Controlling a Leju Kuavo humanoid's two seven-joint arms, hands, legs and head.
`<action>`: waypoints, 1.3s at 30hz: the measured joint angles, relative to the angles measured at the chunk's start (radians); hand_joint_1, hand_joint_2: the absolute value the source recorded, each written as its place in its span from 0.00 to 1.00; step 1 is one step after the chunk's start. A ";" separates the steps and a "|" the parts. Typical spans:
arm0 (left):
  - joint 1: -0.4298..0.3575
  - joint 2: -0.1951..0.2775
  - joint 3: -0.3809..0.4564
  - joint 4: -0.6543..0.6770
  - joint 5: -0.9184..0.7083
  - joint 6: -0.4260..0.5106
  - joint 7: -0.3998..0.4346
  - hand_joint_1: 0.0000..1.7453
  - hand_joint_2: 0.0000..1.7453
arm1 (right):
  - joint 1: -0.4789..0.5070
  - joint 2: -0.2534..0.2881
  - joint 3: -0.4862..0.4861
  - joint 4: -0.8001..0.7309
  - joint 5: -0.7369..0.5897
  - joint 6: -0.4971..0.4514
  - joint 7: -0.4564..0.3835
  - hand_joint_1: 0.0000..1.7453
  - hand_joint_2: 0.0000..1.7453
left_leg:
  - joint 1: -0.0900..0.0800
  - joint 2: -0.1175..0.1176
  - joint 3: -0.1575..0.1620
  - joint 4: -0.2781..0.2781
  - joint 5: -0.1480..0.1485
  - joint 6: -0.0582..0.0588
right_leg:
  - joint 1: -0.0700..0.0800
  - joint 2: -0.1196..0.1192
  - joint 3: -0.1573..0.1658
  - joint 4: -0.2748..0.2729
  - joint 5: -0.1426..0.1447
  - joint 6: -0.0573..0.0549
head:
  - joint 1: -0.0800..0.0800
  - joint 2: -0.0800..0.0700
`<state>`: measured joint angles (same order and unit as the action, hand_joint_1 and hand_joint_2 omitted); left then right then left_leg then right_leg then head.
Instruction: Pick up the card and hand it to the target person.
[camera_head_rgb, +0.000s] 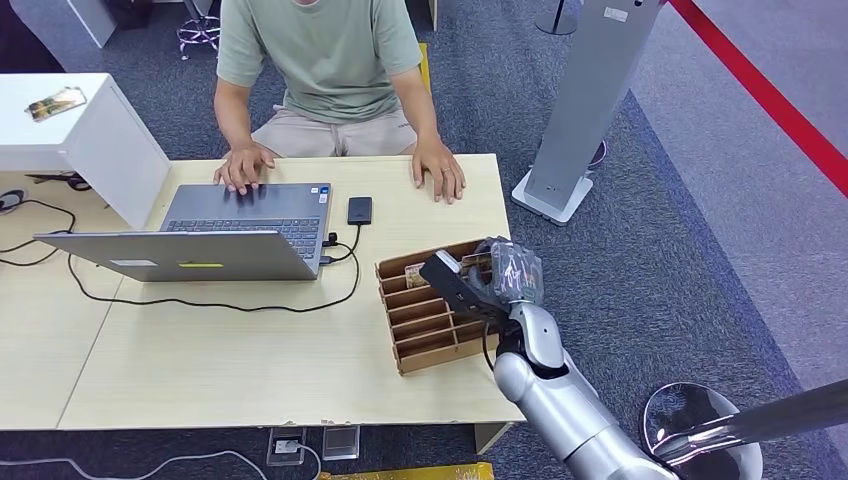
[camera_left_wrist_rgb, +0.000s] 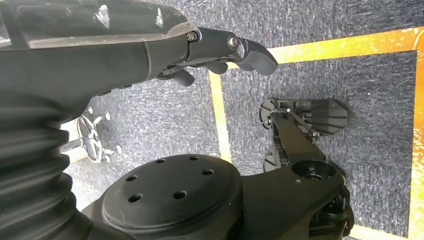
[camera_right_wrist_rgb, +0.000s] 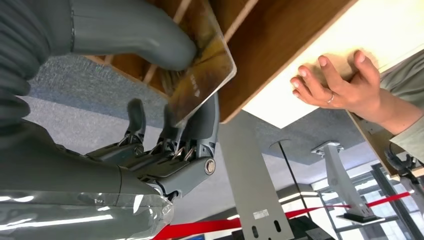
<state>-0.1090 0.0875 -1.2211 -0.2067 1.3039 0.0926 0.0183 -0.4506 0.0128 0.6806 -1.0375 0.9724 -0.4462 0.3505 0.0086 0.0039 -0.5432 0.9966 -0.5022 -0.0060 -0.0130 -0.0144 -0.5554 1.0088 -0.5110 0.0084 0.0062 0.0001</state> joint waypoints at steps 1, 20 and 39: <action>0.000 0.000 0.000 0.000 0.000 0.000 0.000 0.00 1.00 | -0.002 0.000 0.000 0.002 -0.003 -0.002 -0.001 0.79 1.00 | 0.000 0.000 0.000 0.000 0.000 0.000 | 0.000 0.000 0.000 0.000 0.000 0.000 | 0.000 0.000; 0.000 0.000 0.000 0.000 0.001 0.001 -0.001 0.00 1.00 | -0.001 0.002 0.001 0.009 -0.042 -0.041 -0.040 0.80 1.00 | 0.000 0.000 0.000 0.000 0.000 0.000 | 0.000 0.000 0.000 0.000 0.000 0.000 | 0.001 0.000; 0.001 0.000 0.000 0.000 0.002 0.012 -0.014 0.00 1.00 | 0.093 0.002 -0.074 -0.120 -0.114 -0.247 -0.423 0.80 1.00 | 0.000 0.000 0.000 0.000 0.000 0.000 | 0.000 0.000 0.000 0.000 0.000 0.000 | 0.000 0.000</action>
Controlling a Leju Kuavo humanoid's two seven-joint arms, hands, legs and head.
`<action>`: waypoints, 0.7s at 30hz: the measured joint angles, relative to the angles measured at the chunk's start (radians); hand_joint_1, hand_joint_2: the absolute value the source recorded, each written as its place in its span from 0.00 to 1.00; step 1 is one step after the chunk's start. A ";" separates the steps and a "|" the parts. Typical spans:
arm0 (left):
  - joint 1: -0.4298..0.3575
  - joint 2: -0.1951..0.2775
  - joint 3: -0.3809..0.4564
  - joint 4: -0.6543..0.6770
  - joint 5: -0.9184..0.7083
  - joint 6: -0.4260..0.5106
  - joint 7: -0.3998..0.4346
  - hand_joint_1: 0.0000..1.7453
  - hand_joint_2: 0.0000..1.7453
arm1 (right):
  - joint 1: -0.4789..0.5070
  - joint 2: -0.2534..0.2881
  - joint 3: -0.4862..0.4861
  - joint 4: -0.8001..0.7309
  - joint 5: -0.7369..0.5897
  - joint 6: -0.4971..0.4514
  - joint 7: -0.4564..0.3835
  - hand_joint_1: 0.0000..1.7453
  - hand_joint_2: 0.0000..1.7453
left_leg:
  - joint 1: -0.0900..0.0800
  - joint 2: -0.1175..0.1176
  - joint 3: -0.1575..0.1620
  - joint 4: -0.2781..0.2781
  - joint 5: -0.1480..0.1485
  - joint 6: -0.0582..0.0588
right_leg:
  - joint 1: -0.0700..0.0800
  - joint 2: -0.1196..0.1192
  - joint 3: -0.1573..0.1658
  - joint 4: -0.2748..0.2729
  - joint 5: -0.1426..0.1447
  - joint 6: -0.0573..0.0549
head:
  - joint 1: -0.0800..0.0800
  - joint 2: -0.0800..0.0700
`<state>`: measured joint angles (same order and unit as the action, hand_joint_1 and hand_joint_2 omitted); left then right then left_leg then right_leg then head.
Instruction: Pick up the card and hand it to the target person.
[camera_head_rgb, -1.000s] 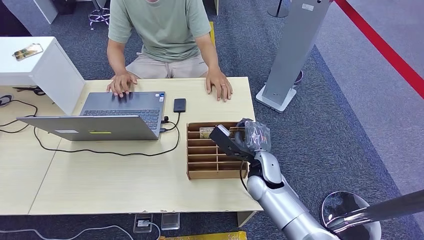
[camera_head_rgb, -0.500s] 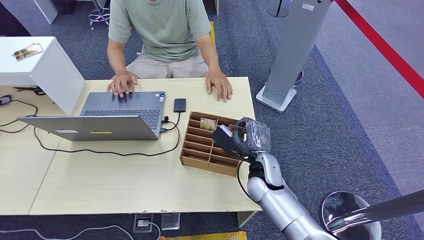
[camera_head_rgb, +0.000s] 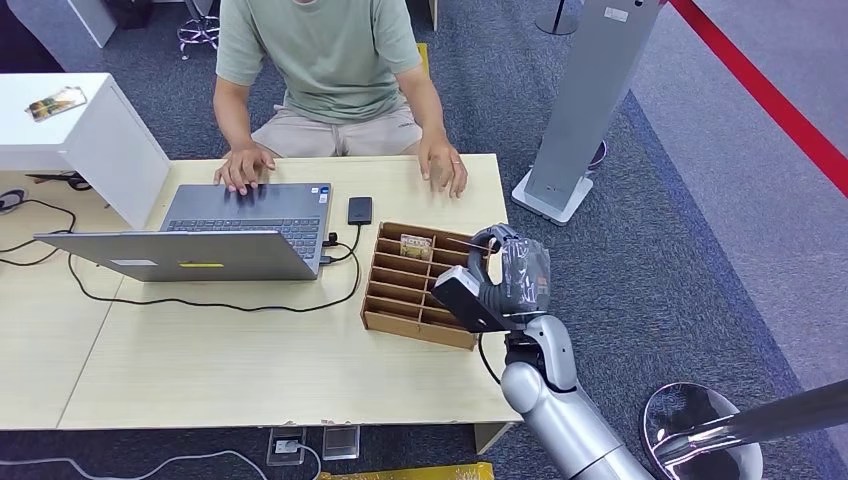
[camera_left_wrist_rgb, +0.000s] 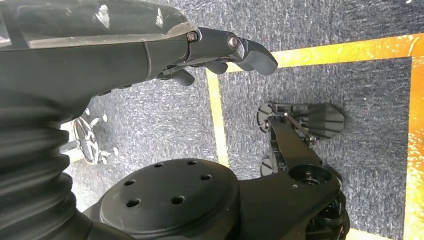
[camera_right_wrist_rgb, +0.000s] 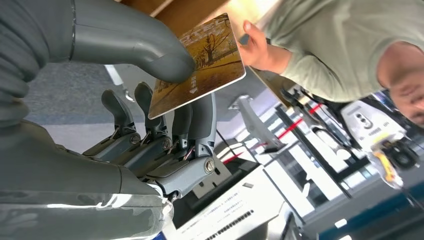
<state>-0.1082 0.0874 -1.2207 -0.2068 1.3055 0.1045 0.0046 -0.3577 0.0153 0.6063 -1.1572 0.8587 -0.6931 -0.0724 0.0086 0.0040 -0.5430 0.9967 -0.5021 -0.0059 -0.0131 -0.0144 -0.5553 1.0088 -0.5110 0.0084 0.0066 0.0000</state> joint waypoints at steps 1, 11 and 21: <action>0.000 0.000 0.000 0.000 -0.001 0.000 0.000 0.00 1.00 | 0.006 0.001 -0.008 -0.009 -0.004 0.000 -0.013 0.80 1.00 | 0.000 0.000 0.000 0.000 0.000 0.000 | 0.000 0.000 0.000 0.000 0.000 0.000 | 0.000 0.000; -0.002 0.000 -0.001 0.000 -0.028 -0.015 0.002 0.00 1.00 | -0.091 0.019 0.005 0.030 -0.198 0.157 0.150 0.80 1.00 | 0.000 0.000 -0.001 0.000 0.001 0.000 | 0.000 0.000 0.000 0.001 0.001 -0.001 | 0.000 0.000; -0.006 0.001 -0.002 0.000 -0.041 -0.018 0.003 0.00 1.00 | -0.352 0.092 0.049 0.263 -0.217 0.144 0.173 0.80 1.00 | 0.000 0.000 -0.001 0.000 0.001 -0.001 | 0.000 -0.001 0.000 0.001 0.001 -0.001 | 0.000 0.000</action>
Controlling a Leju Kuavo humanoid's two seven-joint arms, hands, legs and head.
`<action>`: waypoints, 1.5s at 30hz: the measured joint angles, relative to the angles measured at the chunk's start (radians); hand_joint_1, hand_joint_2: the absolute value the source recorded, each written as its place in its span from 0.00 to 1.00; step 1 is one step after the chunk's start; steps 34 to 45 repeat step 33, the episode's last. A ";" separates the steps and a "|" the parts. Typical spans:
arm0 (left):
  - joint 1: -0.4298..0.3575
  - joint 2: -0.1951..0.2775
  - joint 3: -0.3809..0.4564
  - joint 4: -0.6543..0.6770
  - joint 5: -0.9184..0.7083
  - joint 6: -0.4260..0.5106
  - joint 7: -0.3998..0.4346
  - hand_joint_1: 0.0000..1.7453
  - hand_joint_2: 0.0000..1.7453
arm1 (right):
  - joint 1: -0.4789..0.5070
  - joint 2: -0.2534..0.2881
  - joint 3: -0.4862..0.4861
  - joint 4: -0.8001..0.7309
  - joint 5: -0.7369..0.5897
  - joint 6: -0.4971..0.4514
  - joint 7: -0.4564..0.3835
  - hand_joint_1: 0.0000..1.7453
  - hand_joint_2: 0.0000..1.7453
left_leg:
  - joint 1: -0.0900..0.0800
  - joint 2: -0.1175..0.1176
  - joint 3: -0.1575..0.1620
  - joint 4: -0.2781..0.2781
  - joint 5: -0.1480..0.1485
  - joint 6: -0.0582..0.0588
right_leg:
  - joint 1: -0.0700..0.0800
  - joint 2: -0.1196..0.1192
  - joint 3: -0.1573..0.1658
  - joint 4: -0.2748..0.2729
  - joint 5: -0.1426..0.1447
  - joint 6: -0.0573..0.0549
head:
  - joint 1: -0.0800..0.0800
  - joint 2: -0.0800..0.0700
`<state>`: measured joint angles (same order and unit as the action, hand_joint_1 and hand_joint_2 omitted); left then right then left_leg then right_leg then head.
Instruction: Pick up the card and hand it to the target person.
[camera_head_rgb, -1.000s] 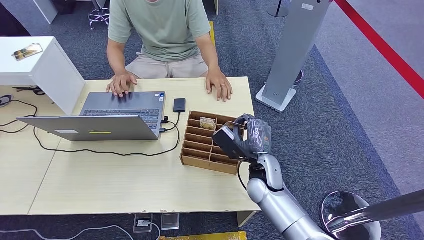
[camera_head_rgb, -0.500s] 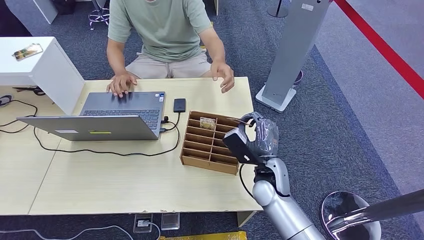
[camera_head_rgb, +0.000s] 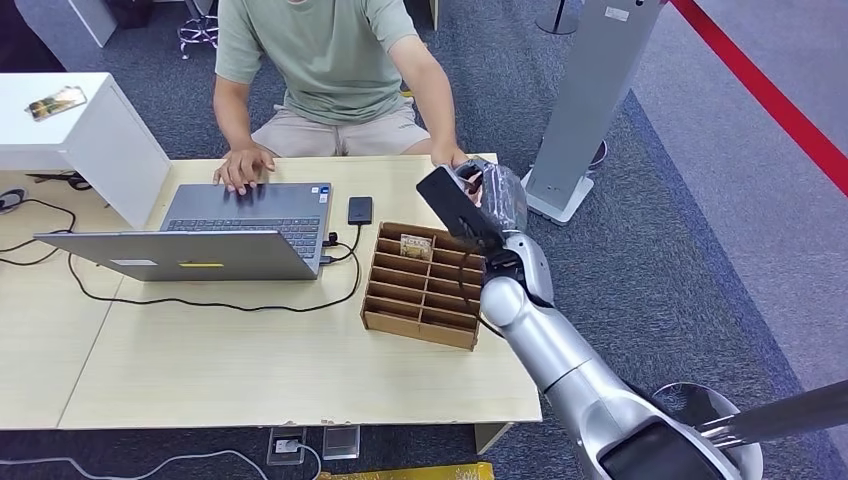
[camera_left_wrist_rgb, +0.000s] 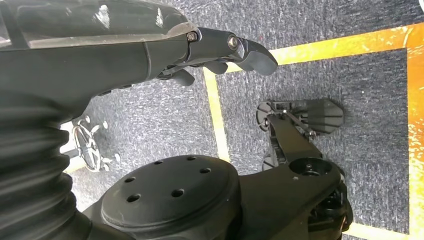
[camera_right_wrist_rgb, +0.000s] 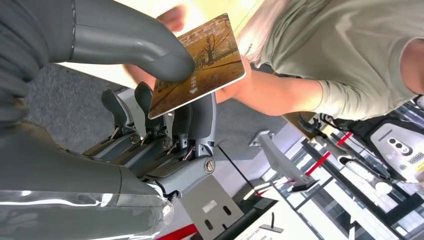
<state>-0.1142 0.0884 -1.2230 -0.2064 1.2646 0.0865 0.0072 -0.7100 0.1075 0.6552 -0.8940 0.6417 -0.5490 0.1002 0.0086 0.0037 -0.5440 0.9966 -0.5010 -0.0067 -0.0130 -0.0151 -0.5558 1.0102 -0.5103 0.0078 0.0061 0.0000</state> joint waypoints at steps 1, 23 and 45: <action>0.000 0.000 0.000 0.000 0.000 0.000 0.002 0.00 1.00 | -0.017 0.007 0.002 0.023 0.004 0.000 0.003 0.80 1.00 | 0.000 0.000 0.000 0.000 0.000 0.000 | 0.000 0.000 0.000 0.000 0.000 0.000 | 0.000 0.000; 0.000 0.002 -0.009 0.000 0.000 -0.001 0.016 0.00 1.00 | -0.145 0.068 0.049 0.333 0.037 -0.052 0.016 0.00 1.00 | 0.000 0.000 0.000 0.000 0.000 0.000 | 0.000 0.000 0.000 0.000 0.000 0.000 | 0.000 0.000; 0.001 0.002 -0.013 0.000 0.034 0.009 0.016 0.00 1.00 | -0.122 0.060 0.027 0.293 -0.077 -0.144 -0.124 0.00 1.00 | 0.000 0.000 0.001 0.000 0.000 0.000 | 0.000 0.000 0.000 0.000 0.000 0.000 | 0.000 0.000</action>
